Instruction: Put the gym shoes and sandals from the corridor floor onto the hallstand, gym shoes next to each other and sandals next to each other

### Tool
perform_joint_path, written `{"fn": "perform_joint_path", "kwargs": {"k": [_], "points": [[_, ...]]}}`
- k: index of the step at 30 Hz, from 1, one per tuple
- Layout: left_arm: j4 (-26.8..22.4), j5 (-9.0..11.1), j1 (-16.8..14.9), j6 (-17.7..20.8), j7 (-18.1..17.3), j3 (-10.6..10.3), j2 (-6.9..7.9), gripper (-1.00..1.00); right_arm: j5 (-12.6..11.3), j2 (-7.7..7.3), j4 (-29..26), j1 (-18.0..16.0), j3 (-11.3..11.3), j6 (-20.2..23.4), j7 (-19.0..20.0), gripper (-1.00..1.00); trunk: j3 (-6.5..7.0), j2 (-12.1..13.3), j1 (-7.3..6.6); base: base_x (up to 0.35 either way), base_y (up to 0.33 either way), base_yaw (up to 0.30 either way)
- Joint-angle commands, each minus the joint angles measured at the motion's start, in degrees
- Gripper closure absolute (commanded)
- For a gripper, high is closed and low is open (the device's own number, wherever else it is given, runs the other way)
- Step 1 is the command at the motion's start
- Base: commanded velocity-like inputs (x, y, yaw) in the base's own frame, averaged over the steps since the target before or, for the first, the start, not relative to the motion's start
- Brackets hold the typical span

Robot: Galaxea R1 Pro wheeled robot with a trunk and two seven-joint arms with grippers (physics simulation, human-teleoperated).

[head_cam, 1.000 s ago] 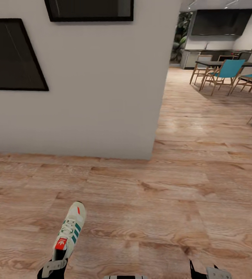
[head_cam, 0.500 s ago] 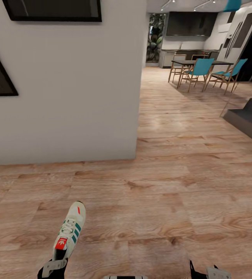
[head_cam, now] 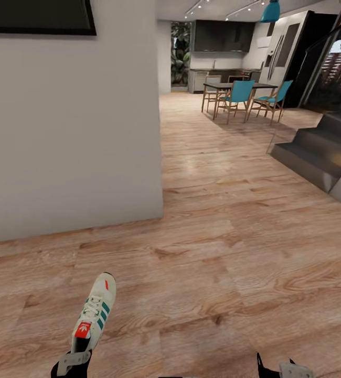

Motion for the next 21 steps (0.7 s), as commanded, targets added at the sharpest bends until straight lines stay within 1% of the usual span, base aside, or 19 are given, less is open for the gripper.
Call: {"fn": "perform_joint_path", "kwargs": {"k": [1,2,10,21], "points": [[0.02,0.60,-0.02,-0.02,-0.66,0.13,-0.01,1.00,-0.41,-0.06,0.03,-0.05,0.47,-0.19,-0.34,-1.00,0.01,-0.02,-0.01,0.000,0.000,-0.272],[0.01,0.61,-0.02,-0.02,-0.67,0.13,-0.02,1.00,-0.41,-0.06,0.03,-0.05,0.46,-0.19,-0.34,-1.00,0.07,-0.02,-0.01,0.000,0.000,-0.271],[0.02,0.54,-0.02,-0.02,-0.61,0.15,-0.04,1.00,-0.41,-0.06,0.03,-0.05,0.44,-0.19,-0.34,-1.00,-0.94,-3.22,1.75,0.000,0.000,-0.270],[0.08,0.56,-0.02,-0.02,-0.59,0.13,-0.05,1.00,-0.40,-0.06,0.01,-0.05,0.44,-0.19,-0.34,-1.00,-0.36,-3.22,1.75,0.000,0.000,-0.269]]}}
